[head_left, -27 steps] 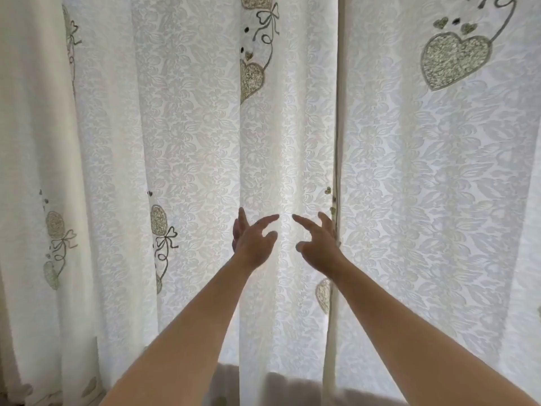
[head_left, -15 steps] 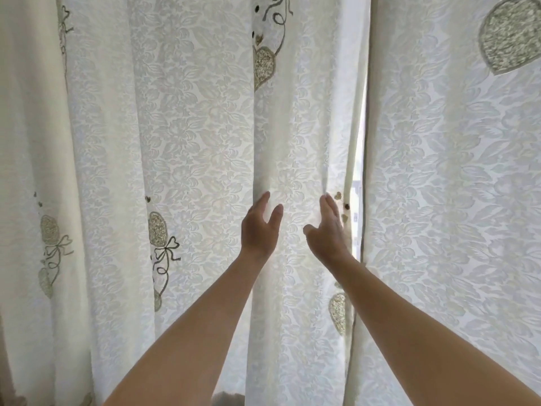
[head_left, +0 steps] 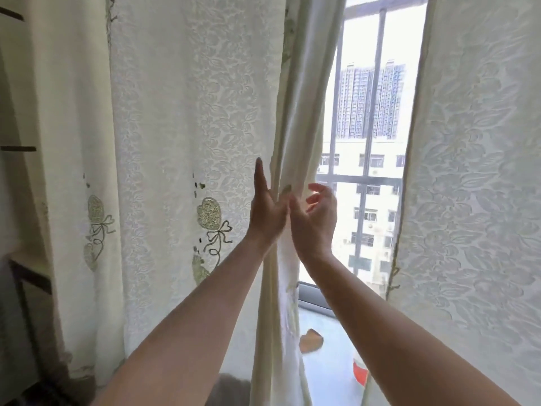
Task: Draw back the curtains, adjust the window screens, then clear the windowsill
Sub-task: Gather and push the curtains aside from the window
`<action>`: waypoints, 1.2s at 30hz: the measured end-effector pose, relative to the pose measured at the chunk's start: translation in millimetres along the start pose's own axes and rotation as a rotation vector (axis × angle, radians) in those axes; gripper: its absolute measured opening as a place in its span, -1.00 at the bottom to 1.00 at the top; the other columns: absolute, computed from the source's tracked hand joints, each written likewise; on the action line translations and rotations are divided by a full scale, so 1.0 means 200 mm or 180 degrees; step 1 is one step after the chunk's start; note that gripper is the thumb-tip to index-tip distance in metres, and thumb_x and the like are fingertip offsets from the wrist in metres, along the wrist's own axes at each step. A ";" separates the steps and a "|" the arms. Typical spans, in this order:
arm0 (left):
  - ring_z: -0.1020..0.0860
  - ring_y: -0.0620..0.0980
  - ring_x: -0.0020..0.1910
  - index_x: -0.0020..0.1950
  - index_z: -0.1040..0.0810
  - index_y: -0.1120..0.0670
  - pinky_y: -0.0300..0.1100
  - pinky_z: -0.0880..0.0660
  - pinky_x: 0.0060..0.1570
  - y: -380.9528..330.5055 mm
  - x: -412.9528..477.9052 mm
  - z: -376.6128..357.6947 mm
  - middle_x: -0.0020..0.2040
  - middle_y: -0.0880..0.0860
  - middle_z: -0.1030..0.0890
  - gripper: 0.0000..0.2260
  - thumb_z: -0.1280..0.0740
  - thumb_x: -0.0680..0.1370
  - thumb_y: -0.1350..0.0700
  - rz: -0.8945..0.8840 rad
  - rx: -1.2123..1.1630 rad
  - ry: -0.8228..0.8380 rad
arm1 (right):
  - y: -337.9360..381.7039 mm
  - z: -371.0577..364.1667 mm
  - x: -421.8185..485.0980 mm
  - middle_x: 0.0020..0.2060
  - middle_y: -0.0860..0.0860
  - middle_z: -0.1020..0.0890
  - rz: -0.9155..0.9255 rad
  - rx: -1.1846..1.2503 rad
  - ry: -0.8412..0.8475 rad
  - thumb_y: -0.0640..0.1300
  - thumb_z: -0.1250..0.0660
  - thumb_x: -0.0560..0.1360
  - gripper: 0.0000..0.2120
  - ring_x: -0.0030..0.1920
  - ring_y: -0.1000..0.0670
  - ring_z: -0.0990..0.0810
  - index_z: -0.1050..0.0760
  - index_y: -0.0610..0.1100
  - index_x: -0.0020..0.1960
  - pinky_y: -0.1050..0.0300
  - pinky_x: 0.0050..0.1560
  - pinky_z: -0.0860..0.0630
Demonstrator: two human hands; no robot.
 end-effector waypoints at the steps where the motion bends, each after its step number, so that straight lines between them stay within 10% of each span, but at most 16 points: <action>1: -0.41 0.03 0.33 0.52 0.04 0.01 -0.03 -0.35 0.34 0.05 0.02 0.04 0.44 0.14 -0.31 -0.35 -0.27 0.56 0.07 0.0212 -0.0231 0.0023 | 0.00 -0.06 -0.01 0.12 -0.05 -0.42 -0.0042 0.0001 0.0033 -0.02 -0.35 0.46 -0.52 0.11 -0.03 -0.46 -0.34 -0.14 0.31 0.15 0.11 -0.47; 6: -0.51 0.02 0.22 0.46 -0.19 0.02 -0.18 -0.47 0.15 0.16 0.02 0.25 0.26 0.03 -0.51 -0.39 -0.38 0.48 0.12 -0.0220 0.0733 0.0352 | -0.04 -0.37 -0.03 0.48 -0.12 -0.10 -0.0298 0.0124 0.0818 0.13 -0.47 0.33 0.07 0.50 -0.10 -0.03 0.17 -0.12 0.53 -0.04 0.46 -0.12; 9: -0.10 0.03 0.49 0.49 -0.05 -0.16 0.00 -0.11 0.45 0.32 0.03 0.43 0.50 0.06 -0.17 -0.20 -0.43 0.38 -0.11 -0.0420 0.1464 0.0704 | -0.05 -0.56 -0.04 0.54 -0.08 0.11 -0.0345 0.0117 0.0954 0.10 -0.48 0.34 0.13 0.53 -0.06 0.17 0.30 -0.16 0.52 0.04 0.48 0.10; 17: 0.28 0.04 0.50 0.49 0.19 -0.16 0.06 0.18 0.43 0.68 0.22 1.04 0.53 0.07 0.28 -0.13 -0.35 0.42 -0.22 0.0012 0.2241 0.0827 | -0.05 -1.00 -0.01 0.54 -0.10 0.06 -0.0527 0.0236 0.0656 0.04 -0.55 0.27 0.20 0.53 -0.12 0.04 0.31 -0.09 0.52 -0.03 0.47 -0.03; 23: 0.30 0.06 0.49 0.48 0.24 -0.17 0.12 0.17 0.43 0.89 0.32 1.17 0.51 0.07 0.34 -0.18 -0.31 0.48 -0.16 0.0127 0.2229 0.1103 | -0.08 -1.27 -0.03 0.53 -0.05 -0.06 -0.0647 0.0164 0.0646 -0.01 -0.55 0.29 0.18 0.48 -0.13 -0.18 0.30 -0.05 0.52 -0.05 0.43 -0.22; 29: 0.38 0.14 0.46 0.46 0.16 -0.29 0.26 0.19 0.37 0.98 0.51 1.34 0.49 0.08 0.40 -0.21 -0.34 0.45 -0.14 -0.0213 0.2508 0.0225 | -0.14 -1.56 0.03 0.44 -0.07 -0.31 -0.0613 0.0003 0.0735 -0.10 -0.49 0.37 0.05 0.32 -0.17 -0.44 0.24 -0.02 0.53 -0.07 0.28 -0.44; 36: -0.06 0.18 0.50 0.44 0.12 -0.33 0.27 -0.27 0.29 1.12 0.68 1.51 0.54 0.12 0.19 -0.34 -0.15 0.44 -0.35 -0.0033 0.1697 0.0107 | -0.16 -1.92 0.04 0.11 -0.08 -0.61 -0.0455 -0.0134 0.0897 -0.20 -0.32 0.47 -0.42 0.07 -0.14 -0.61 -0.20 -0.03 0.42 -0.12 0.09 -0.56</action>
Point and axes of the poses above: each hand's wrist, its own x-axis towards the middle knuckle, its own z-axis out of the back of the hand, y = z × x, the point moved 7 cm from there along x, towards the middle knuckle
